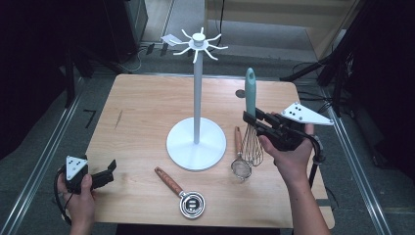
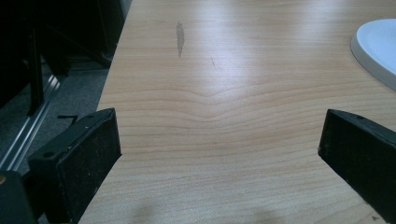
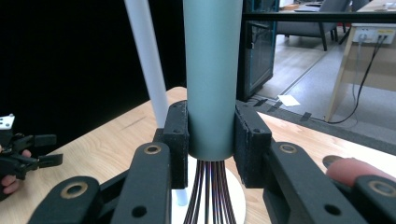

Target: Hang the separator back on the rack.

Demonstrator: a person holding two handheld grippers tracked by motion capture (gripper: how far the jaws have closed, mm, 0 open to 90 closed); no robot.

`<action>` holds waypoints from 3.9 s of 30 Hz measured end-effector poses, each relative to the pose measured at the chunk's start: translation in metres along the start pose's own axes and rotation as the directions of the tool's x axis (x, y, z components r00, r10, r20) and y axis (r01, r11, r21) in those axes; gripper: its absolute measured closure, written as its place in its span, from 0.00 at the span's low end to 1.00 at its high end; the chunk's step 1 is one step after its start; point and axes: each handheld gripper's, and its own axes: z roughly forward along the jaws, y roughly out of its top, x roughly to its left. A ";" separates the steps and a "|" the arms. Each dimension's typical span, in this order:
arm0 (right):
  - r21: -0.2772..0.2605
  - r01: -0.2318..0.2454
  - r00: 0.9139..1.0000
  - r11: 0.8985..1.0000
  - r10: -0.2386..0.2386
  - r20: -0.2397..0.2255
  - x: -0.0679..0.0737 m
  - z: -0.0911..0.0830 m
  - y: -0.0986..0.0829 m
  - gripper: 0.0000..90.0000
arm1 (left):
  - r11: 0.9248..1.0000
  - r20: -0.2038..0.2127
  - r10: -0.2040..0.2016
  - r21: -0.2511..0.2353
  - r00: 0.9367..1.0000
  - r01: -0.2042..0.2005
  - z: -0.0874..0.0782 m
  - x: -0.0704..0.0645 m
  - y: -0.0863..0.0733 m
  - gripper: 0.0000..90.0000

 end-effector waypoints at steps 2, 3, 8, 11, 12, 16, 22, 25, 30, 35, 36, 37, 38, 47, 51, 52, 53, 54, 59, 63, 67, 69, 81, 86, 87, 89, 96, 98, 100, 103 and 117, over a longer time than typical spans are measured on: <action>-0.003 0.014 1.000 1.000 -0.014 -0.002 0.004 0.002 0.001 0.79 | 1.000 0.001 -0.001 0.000 1.000 0.001 0.000 0.000 0.000 0.00; -0.003 0.014 1.000 1.000 -0.014 -0.002 0.004 0.002 0.001 0.79 | 1.000 0.001 -0.001 0.000 1.000 0.001 0.000 0.000 0.000 0.00; -0.021 0.024 0.999 0.999 -0.025 -0.024 0.011 0.004 0.004 0.79 | 1.000 -0.001 0.002 0.001 1.000 -0.002 0.000 0.000 0.000 0.00; -0.024 0.030 0.999 0.999 -0.031 -0.032 0.013 0.006 0.005 0.79 | 1.000 -0.002 0.002 0.001 1.000 -0.002 0.000 0.000 0.000 0.00; -0.025 0.028 0.999 0.999 -0.029 -0.035 0.015 0.008 0.005 0.79 | 1.000 -0.001 0.002 0.001 1.000 -0.002 0.000 0.000 0.000 0.00; -0.034 0.034 0.998 0.999 -0.036 -0.050 0.019 0.011 0.006 0.79 | 1.000 -0.001 0.002 0.002 1.000 -0.002 0.000 0.000 0.000 0.00; -0.039 0.046 0.996 0.998 -0.048 -0.070 0.027 0.015 0.011 0.79 | 1.000 0.002 0.004 0.003 1.000 -0.004 0.000 0.000 0.000 0.00; -0.046 0.050 0.996 0.998 -0.054 -0.074 0.029 0.017 0.012 0.79 | 1.000 0.003 0.002 0.002 1.000 -0.002 0.000 0.000 0.000 0.00; -0.057 0.055 0.995 0.997 -0.060 -0.083 0.035 0.020 0.015 0.79 | 1.000 0.002 0.002 0.001 1.000 -0.002 0.000 0.000 0.000 0.00; -0.064 0.065 0.993 0.996 -0.070 -0.094 0.038 0.021 0.018 0.79 | 1.000 0.002 0.001 0.001 1.000 -0.001 0.000 0.000 0.000 0.00; -0.066 0.064 0.993 0.996 -0.070 -0.094 0.039 0.021 0.019 0.79 | 1.000 0.005 0.003 0.000 1.000 -0.003 0.000 0.000 0.000 0.00; -0.070 0.065 0.993 0.995 -0.071 -0.097 0.039 0.022 0.020 0.79 | 1.000 0.007 0.004 0.000 1.000 -0.004 0.000 0.000 0.000 0.00; -0.070 0.061 0.993 0.996 -0.068 -0.098 0.040 0.021 0.020 0.79 | 1.000 0.007 0.004 0.000 1.000 -0.004 0.000 0.000 0.000 0.00; -0.094 0.059 0.991 0.994 -0.070 -0.111 0.042 0.022 0.025 0.79 | 1.000 0.007 0.004 0.003 1.000 -0.004 0.000 0.000 0.000 0.00; -0.105 0.056 0.990 0.993 -0.068 -0.122 0.045 0.023 0.029 0.79 | 1.000 0.007 0.004 0.002 1.000 -0.004 0.000 0.000 0.000 0.00; -0.110 0.052 0.990 0.993 -0.066 -0.128 0.046 0.023 0.030 0.79 | 1.000 0.007 0.004 0.003 1.000 -0.004 0.000 0.000 0.000 0.00; -0.114 0.056 0.989 0.992 -0.070 -0.130 0.047 0.023 0.031 0.79 | 1.000 0.007 0.004 0.003 1.000 -0.004 0.000 0.000 0.000 0.00; -0.116 0.059 0.989 0.992 -0.074 -0.131 0.048 0.024 0.032 0.79 | 1.000 0.007 0.005 0.003 1.000 -0.005 0.000 0.000 0.000 0.00; -0.109 0.060 0.989 0.992 -0.074 -0.131 0.049 0.029 0.035 0.79 | 1.000 0.008 0.003 0.003 1.000 -0.003 0.000 0.000 0.000 0.00; -0.106 0.055 0.989 0.993 -0.069 -0.132 0.050 0.031 0.035 0.79 | 1.000 0.007 0.003 0.003 1.000 -0.003 0.000 0.000 0.000 0.00; -0.101 0.048 0.990 0.994 -0.061 -0.128 0.050 0.033 0.037 0.79 | 1.000 0.006 0.002 0.003 1.000 -0.002 0.000 0.000 0.000 0.00; -0.096 0.051 0.990 0.994 -0.063 -0.129 0.049 0.035 0.038 0.79 | 1.000 0.007 0.001 0.001 1.000 -0.001 0.000 0.000 0.000 0.00; -0.083 0.049 0.989 0.995 -0.060 -0.137 0.047 0.044 0.039 0.79 | 1.000 0.006 0.003 0.004 1.000 -0.003 0.000 0.000 0.000 0.00; -0.093 0.051 0.988 0.994 -0.064 -0.142 0.047 0.048 0.036 0.79 | 1.000 0.006 0.003 0.005 1.000 -0.003 0.000 0.000 0.000 0.00; -0.095 0.051 0.988 0.994 -0.065 -0.143 0.047 0.048 0.035 0.79 | 1.000 0.006 0.003 0.005 1.000 -0.003 0.000 0.000 0.000 0.00; -0.101 0.050 0.987 0.994 -0.064 -0.144 0.047 0.048 0.034 0.78 | 1.000 0.006 0.001 0.002 1.000 -0.001 0.000 0.000 0.000 0.00; -0.084 0.039 0.988 0.996 -0.051 -0.145 0.045 0.049 0.035 0.77 | 1.000 0.006 0.003 0.004 1.000 -0.003 0.001 0.000 0.000 0.00; -0.083 0.040 0.988 0.996 -0.052 -0.145 0.045 0.049 0.035 0.77 | 1.000 0.005 0.003 0.005 1.000 -0.003 0.000 0.000 0.000 0.00; -0.082 0.044 0.989 0.996 -0.055 -0.139 0.045 0.050 0.034 0.77 | 1.000 0.005 0.004 0.006 1.000 -0.004 0.000 0.000 0.000 0.00; -0.081 0.040 0.988 0.996 -0.052 -0.143 0.045 0.050 0.034 0.77 | 1.000 0.004 0.004 0.006 1.000 -0.004 0.000 0.000 0.000 0.00; -0.091 0.053 0.994 0.994 -0.062 -0.093 0.044 0.049 0.038 0.96 | 1.000 0.008 0.003 0.006 1.000 -0.003 0.001 0.000 0.000 0.00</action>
